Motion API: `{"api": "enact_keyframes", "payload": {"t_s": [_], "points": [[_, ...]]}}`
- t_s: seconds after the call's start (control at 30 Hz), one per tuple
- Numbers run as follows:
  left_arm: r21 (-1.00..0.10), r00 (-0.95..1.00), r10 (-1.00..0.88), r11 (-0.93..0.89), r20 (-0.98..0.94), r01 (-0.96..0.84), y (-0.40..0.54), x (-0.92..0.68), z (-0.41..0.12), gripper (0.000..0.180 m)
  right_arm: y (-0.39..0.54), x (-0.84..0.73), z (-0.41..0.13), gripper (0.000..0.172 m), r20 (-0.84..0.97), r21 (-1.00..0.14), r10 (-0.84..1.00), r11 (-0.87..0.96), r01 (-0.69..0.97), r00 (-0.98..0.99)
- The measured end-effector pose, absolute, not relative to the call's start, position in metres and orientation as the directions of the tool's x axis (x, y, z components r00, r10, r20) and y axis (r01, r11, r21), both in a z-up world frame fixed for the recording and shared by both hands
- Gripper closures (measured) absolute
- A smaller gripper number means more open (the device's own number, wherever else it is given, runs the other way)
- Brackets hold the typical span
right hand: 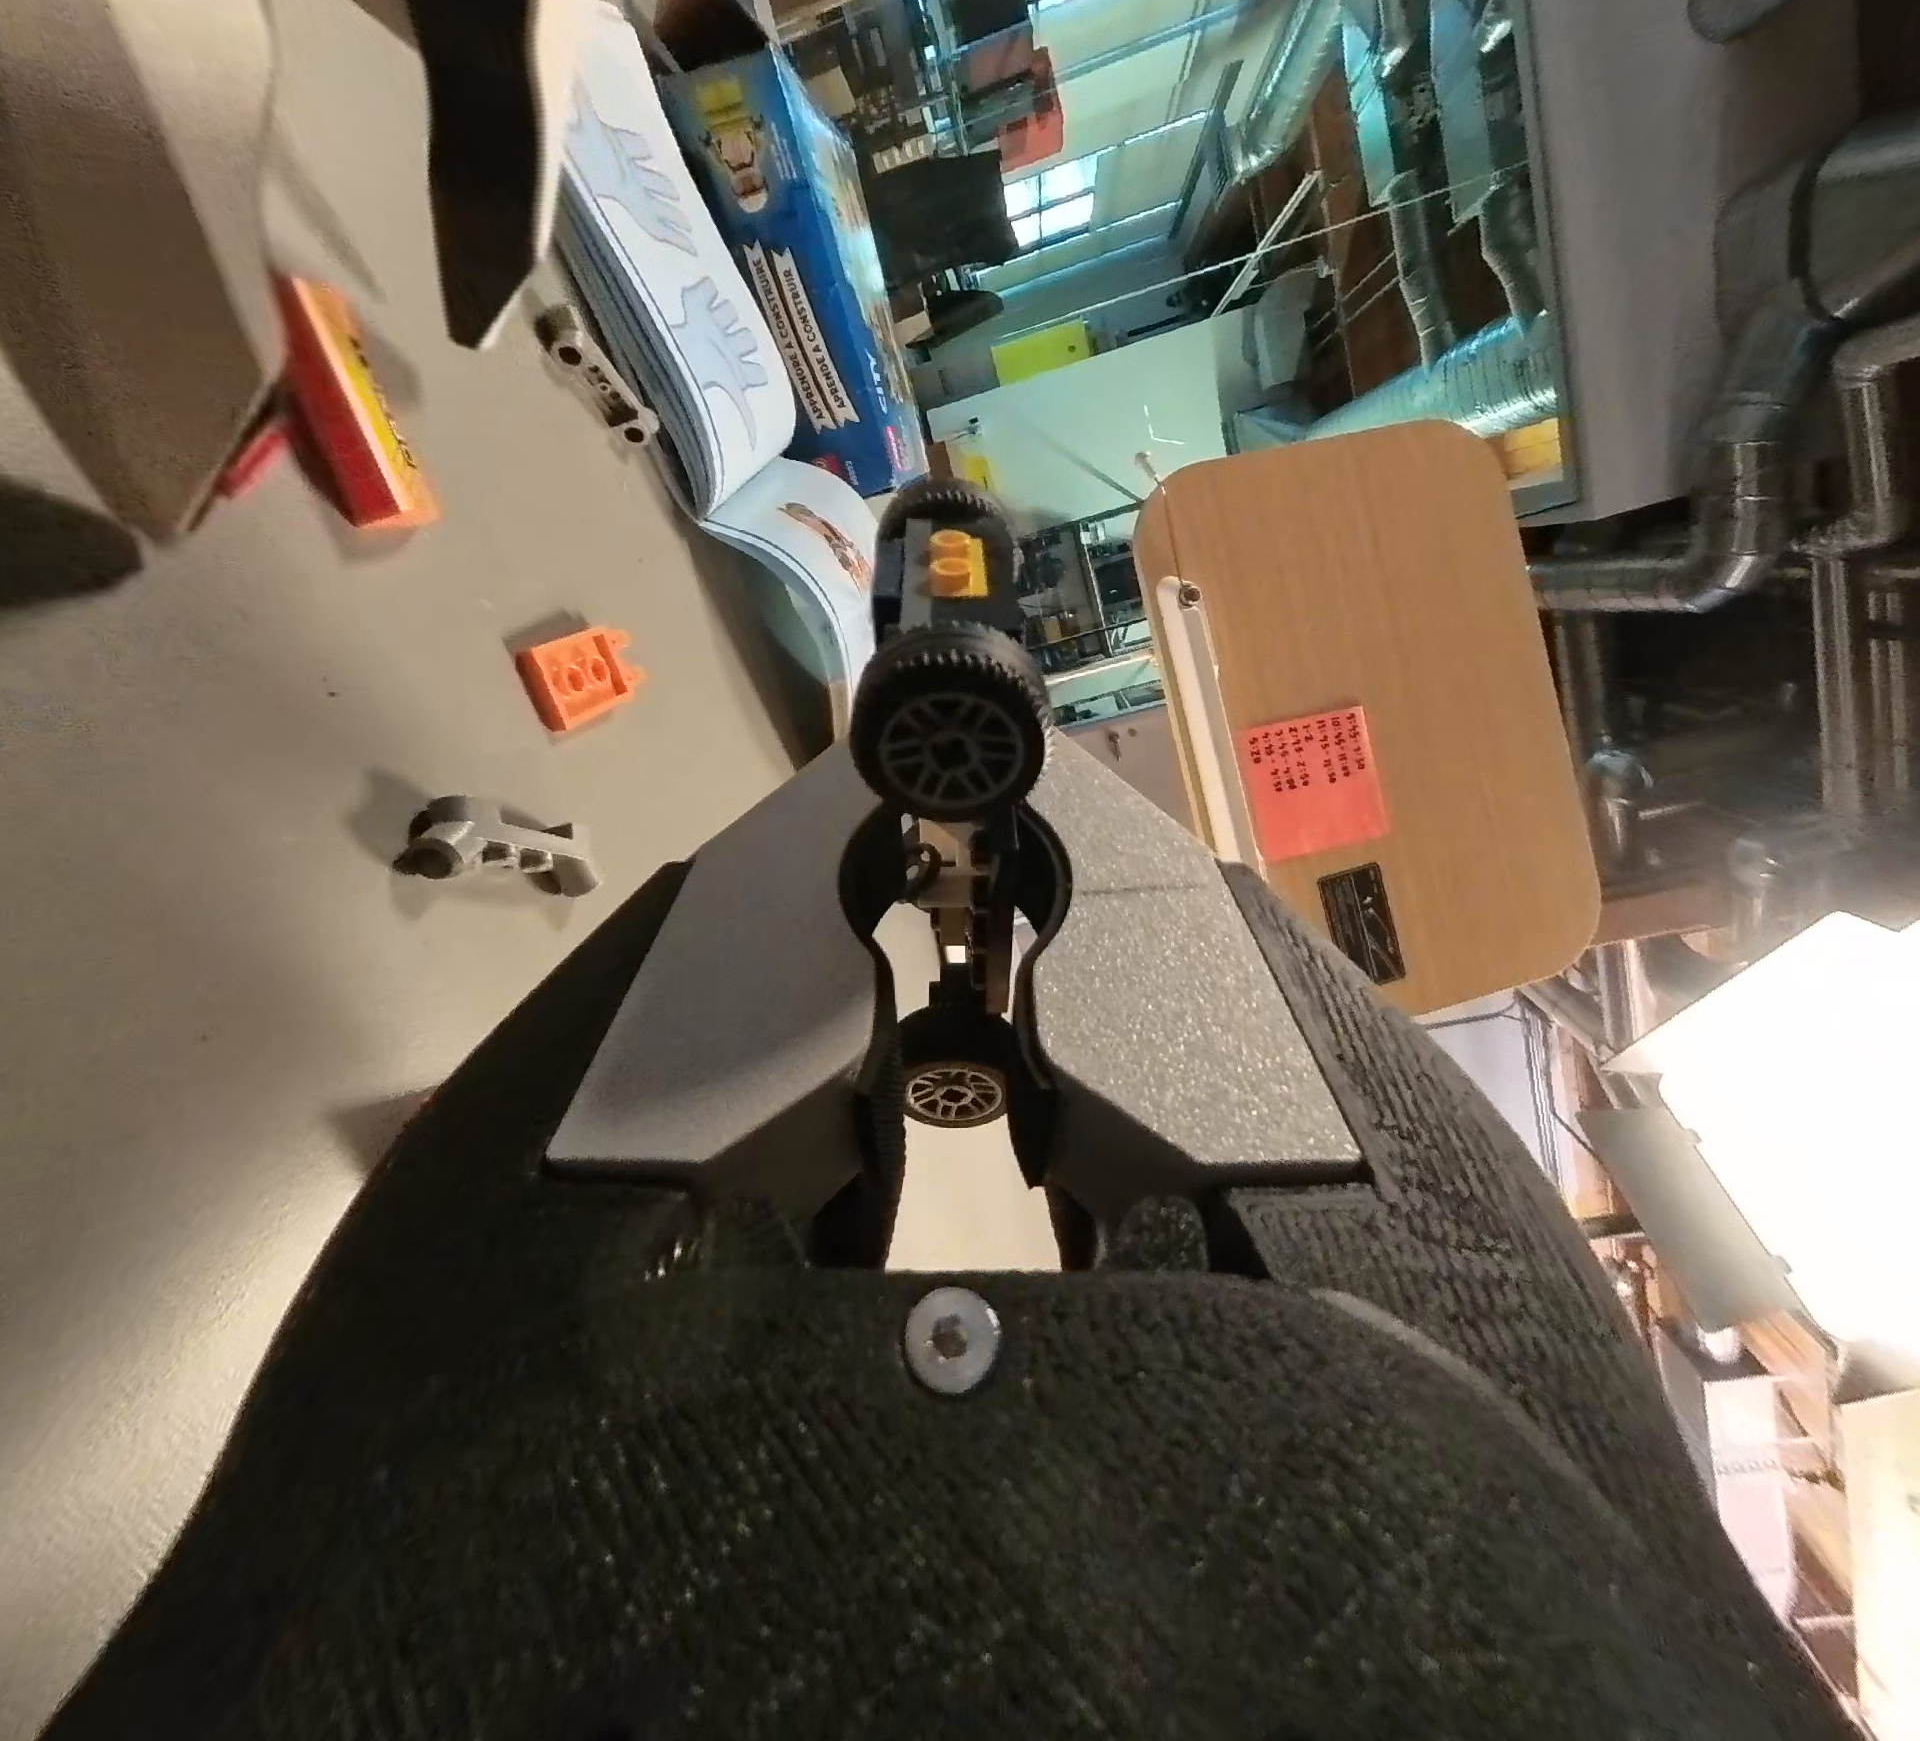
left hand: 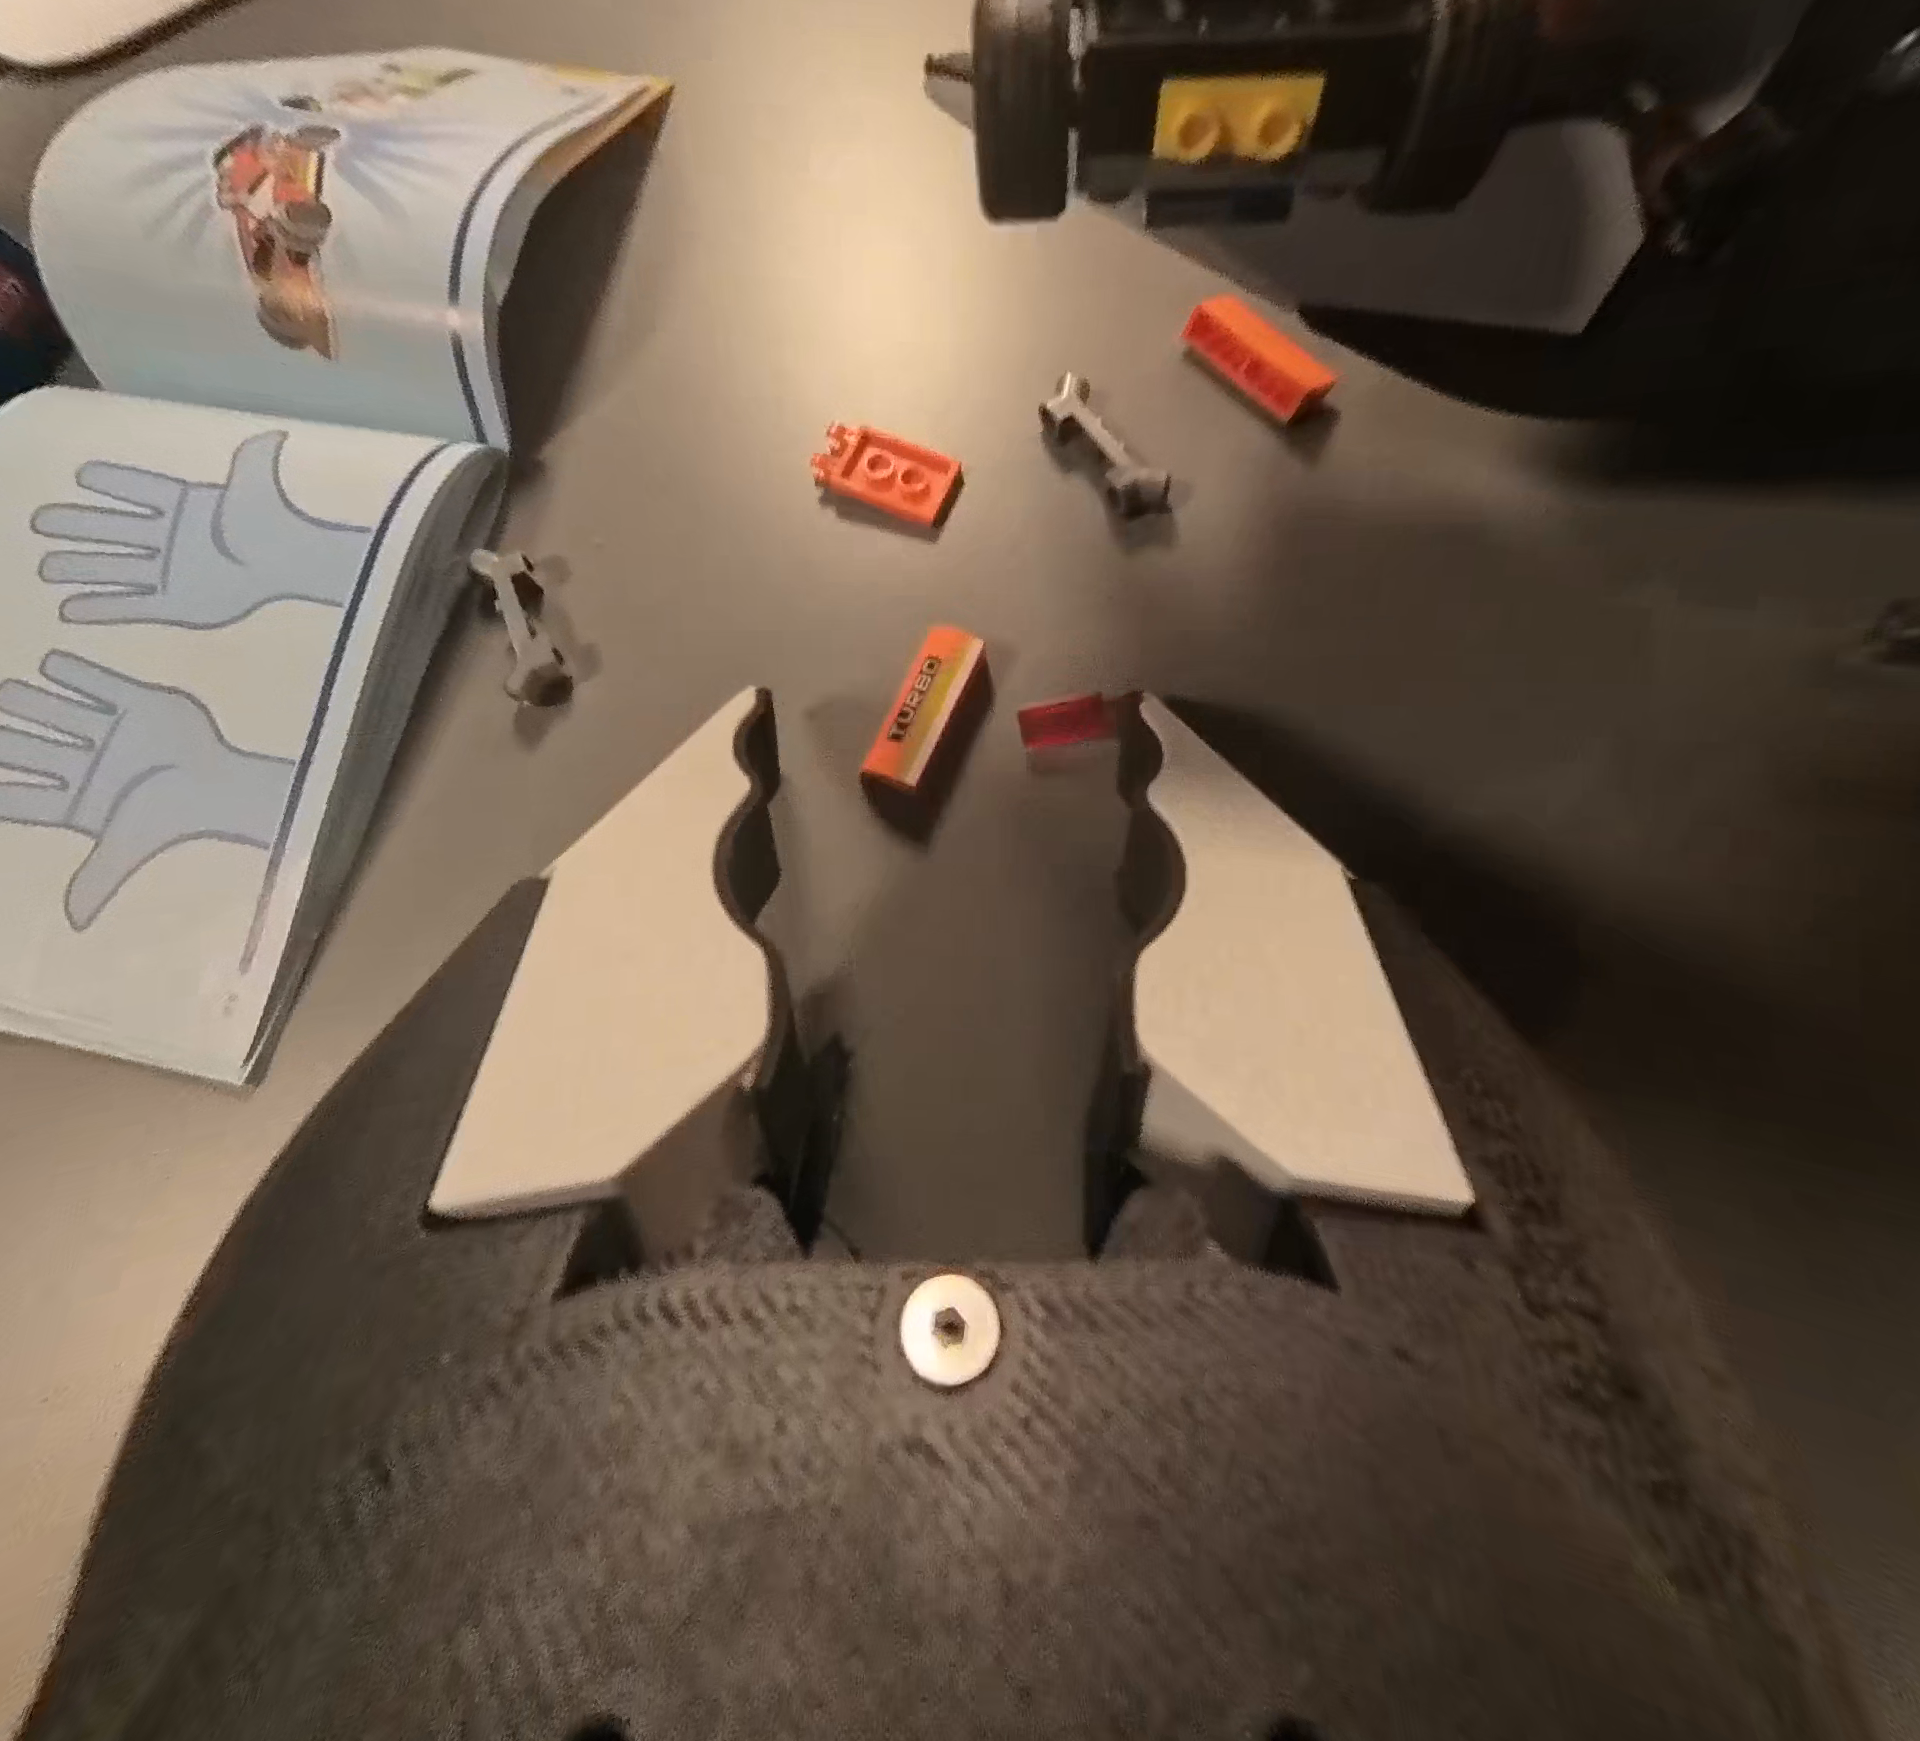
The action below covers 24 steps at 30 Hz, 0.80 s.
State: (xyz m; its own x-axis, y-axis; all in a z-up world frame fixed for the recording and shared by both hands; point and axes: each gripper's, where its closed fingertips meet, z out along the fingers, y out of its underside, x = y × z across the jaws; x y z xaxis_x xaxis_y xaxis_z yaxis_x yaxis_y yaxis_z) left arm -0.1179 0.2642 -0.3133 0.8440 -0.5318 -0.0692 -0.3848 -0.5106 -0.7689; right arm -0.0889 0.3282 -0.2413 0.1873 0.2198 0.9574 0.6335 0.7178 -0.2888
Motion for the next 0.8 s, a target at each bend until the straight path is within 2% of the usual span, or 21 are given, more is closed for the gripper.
{"api": "enact_keyframes", "payload": {"t_s": [0.07,0.17,0.3,0.4,0.43,0.5,0.57,0.7,0.77,0.8], "points": [[-0.768,0.84,-0.534,-0.497,-0.097,-0.405,0.264,-0.117,-0.313,0.114,0.328,-0.089,-0.24,0.16,0.957,-0.291,0.219,0.719,0.631,0.192],[-0.83,0.83,-0.547,-0.408,-0.112,-0.381,0.266,-0.111,-0.296,0.119,0.326,-0.089,-0.237,0.16,0.953,-0.304,0.224,0.725,0.618,0.206],[-0.945,0.778,-0.624,-0.207,-0.072,-0.254,0.259,-0.09,-0.252,0.123,0.313,-0.095,-0.238,0.16,0.953,-0.302,0.241,0.78,0.548,0.182],[-0.96,0.713,-0.67,-0.006,-0.205,-0.281,0.247,-0.083,-0.23,0.115,0.3,-0.101,-0.24,0.16,0.932,-0.362,0.323,0.808,0.465,0.164],[-0.933,0.682,-0.656,0.099,-0.323,-0.347,0.242,-0.082,-0.224,0.116,0.297,-0.101,-0.238,0.16,0.92,-0.392,0.355,0.808,0.44,0.169],[-0.795,0.594,-0.547,0.265,-0.59,-0.545,0.238,-0.085,-0.226,0.123,0.294,-0.1,-0.236,0.16,0.903,-0.429,0.394,0.807,0.405,0.172],[-0.645,0.508,-0.424,0.299,-0.75,-0.703,0.243,-0.091,-0.234,0.126,0.289,-0.1,-0.237,0.16,0.91,-0.413,0.388,0.822,0.392,0.147],[-0.495,0.395,-0.33,0.32,-0.857,-0.808,0.248,-0.088,-0.244,0.126,0.277,-0.107,-0.249,0.16,0.941,-0.327,0.332,0.86,0.391,0.056],[-0.419,0.333,-0.281,0.348,-0.9,-0.839,0.246,-0.087,-0.245,0.14,0.27,-0.11,-0.253,0.16,0.949,-0.299,0.315,0.875,0.382,0.021],[-0.369,0.291,-0.252,0.366,-0.923,-0.854,0.245,-0.087,-0.245,0.155,0.268,-0.111,-0.254,0.16,0.949,-0.297,0.315,0.877,0.378,0.015]]}}
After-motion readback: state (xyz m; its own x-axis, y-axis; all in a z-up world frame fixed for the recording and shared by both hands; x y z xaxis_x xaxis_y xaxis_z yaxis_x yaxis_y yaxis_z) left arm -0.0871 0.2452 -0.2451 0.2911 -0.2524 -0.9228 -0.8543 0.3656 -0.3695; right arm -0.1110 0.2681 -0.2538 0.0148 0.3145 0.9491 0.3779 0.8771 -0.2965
